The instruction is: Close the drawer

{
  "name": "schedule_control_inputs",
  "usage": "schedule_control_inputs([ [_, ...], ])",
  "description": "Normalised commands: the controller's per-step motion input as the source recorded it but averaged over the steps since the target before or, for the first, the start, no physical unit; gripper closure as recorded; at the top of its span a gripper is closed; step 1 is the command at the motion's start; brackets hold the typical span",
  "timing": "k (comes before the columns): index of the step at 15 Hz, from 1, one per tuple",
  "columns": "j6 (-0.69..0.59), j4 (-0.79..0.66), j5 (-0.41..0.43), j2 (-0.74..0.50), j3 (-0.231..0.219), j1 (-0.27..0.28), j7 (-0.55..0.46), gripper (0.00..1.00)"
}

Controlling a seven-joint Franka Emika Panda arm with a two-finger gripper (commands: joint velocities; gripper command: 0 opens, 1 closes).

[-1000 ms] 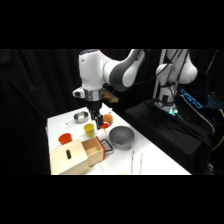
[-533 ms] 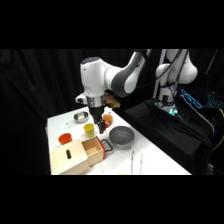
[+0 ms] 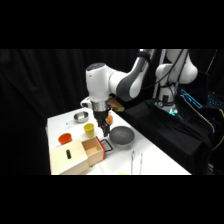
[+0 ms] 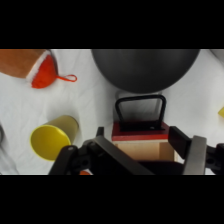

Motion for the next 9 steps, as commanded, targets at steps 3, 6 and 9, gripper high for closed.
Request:
schedule_control_inputs([
  [3, 0.35, -0.21, 0.030, -0.06, -0.032, 0.033, 0.08, 0.00],
  [6, 0.32, -0.20, 0.036, -0.06, -0.040, 0.036, 0.07, 0.00],
  [9, 0.28, -0.15, 0.049, -0.02, -0.040, 0.035, 0.04, 0.00],
])
